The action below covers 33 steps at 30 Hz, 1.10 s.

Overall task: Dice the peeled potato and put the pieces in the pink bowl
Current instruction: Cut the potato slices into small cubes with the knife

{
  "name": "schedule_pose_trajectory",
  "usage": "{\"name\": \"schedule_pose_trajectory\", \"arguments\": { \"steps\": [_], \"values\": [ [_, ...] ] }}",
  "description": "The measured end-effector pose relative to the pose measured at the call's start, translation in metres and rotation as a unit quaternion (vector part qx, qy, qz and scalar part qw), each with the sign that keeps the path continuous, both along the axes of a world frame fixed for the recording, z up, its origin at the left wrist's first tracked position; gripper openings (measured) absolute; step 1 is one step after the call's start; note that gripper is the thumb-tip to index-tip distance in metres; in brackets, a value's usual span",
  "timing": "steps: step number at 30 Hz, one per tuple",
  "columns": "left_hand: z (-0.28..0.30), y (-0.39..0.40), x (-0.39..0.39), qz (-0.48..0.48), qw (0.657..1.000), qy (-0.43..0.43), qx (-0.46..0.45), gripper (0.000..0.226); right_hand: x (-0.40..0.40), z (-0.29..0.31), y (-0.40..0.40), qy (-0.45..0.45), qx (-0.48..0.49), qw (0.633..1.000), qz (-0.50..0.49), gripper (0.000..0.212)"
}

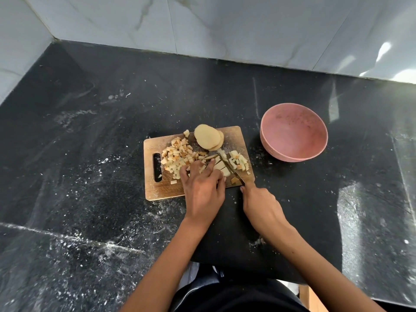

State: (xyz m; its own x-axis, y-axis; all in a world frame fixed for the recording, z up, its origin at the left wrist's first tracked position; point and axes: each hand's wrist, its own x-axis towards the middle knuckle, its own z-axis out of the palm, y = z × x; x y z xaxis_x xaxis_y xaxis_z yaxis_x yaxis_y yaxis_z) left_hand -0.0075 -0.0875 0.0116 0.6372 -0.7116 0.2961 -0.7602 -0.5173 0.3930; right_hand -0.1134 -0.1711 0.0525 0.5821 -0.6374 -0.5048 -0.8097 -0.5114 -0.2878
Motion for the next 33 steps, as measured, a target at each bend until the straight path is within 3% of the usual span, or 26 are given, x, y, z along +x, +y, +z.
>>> {"name": "schedule_pose_trajectory", "arguments": {
  "steps": [4,12,15,19,28,33],
  "values": [
    [-0.001,0.001,0.0,-0.002,1.0,0.006,-0.004,0.01,0.01,0.001,-0.011,-0.03,-0.005,0.999,-0.018,0.026],
    [-0.003,0.002,0.001,0.006,1.0,0.028,-0.013,0.01,0.002,-0.001,-0.02,-0.171,0.036,0.981,-0.083,0.027],
    [-0.002,0.002,0.0,0.007,0.999,0.032,-0.011,0.01,0.009,-0.007,-0.02,-0.178,0.04,0.98,-0.074,0.021],
    [-0.001,0.002,0.001,0.001,1.0,0.017,-0.009,0.007,0.015,-0.011,-0.02,-0.223,0.119,0.958,-0.136,0.015],
    [0.002,0.005,0.005,-0.007,0.999,0.031,0.01,0.012,0.014,-0.018,-0.028,-0.264,0.094,0.951,-0.128,0.01],
    [0.003,0.005,0.007,-0.012,0.999,0.032,0.026,0.02,0.014,-0.02,-0.03,-0.284,0.15,0.938,-0.13,0.005]
  ]
}}
